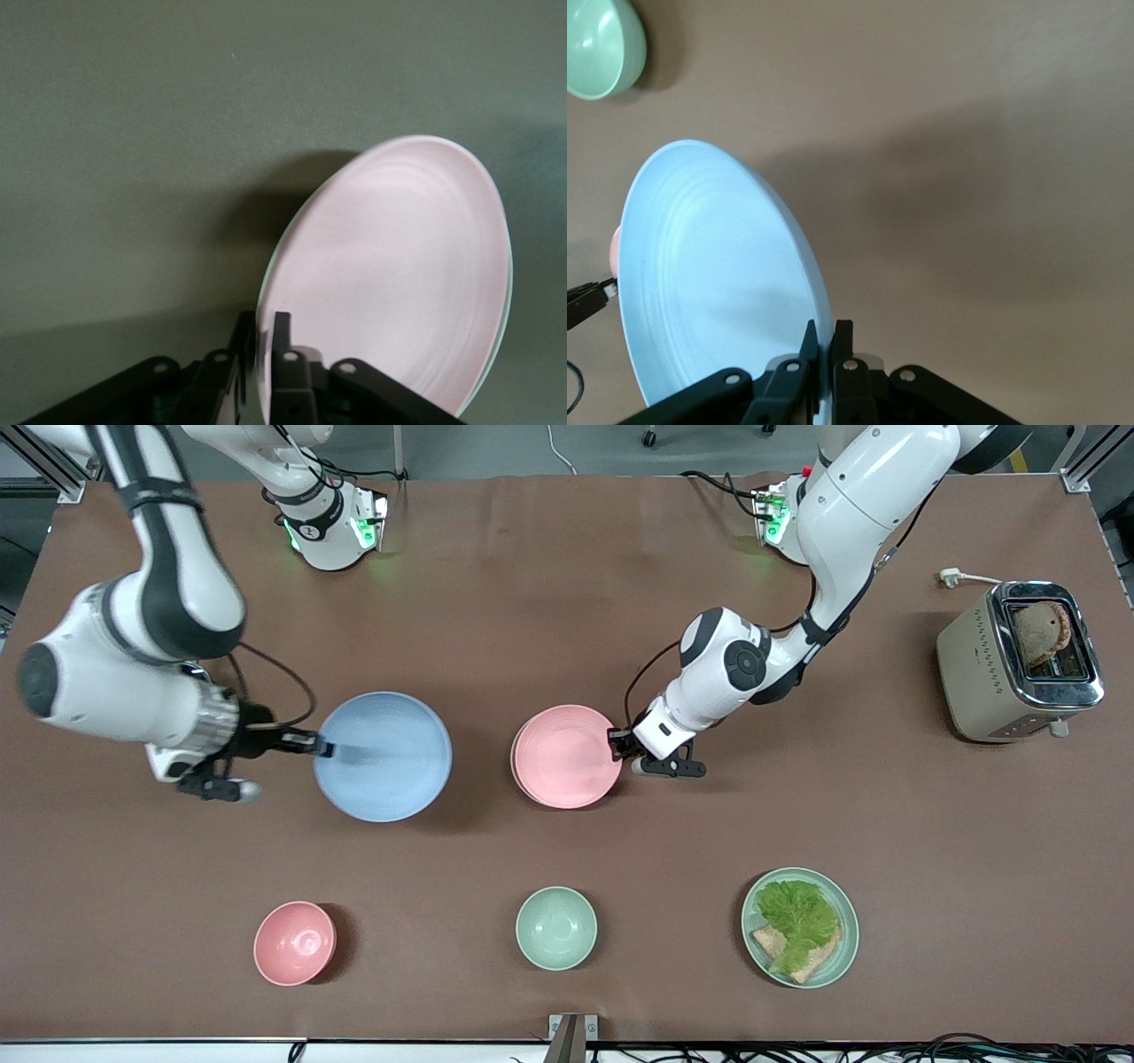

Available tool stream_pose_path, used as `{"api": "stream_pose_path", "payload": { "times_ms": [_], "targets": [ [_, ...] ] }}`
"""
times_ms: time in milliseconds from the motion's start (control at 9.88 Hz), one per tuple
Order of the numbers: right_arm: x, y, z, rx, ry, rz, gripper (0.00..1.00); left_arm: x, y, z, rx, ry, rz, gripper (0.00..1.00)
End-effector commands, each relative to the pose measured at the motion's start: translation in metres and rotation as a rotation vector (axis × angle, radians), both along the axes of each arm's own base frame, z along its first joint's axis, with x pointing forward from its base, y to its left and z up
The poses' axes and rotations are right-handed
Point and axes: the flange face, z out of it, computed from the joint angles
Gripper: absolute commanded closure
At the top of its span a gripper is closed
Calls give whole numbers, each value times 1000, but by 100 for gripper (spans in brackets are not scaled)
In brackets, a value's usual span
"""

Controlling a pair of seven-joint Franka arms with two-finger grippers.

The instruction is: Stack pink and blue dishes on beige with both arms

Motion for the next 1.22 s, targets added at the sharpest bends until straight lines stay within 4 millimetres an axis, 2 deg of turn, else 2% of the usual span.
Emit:
{"api": "stream_pose_path", "payload": {
  "times_ms": [0,203,304,506,709,810,911,1013,1114],
  "targets": [
    [-18,40,-8,-19,-28,-14,99,0,-3,0,-3,1,21,0],
    [-33,81,-34,-11,-55,7,99,-2,7,34,15,-48,12,0],
    [-36,100,-50,1,-52,28,99,-3,22,51,55,-54,4,0],
    [-41,144,-88,30,-77,9,99,14,77,94,217,18,-103,0],
    [-50,183,-123,52,-110,-21,98,41,141,157,303,77,-169,0],
    [-56,197,-135,58,-110,-33,98,63,171,190,309,59,-164,0],
    [-67,214,-145,61,-104,-19,98,79,201,237,327,31,-119,0],
    [-70,220,-148,61,-99,-33,98,94,228,277,417,-31,-114,0],
    [-76,227,-149,60,-93,-28,97,101,245,313,472,-47,-109,0]
  ]
}}
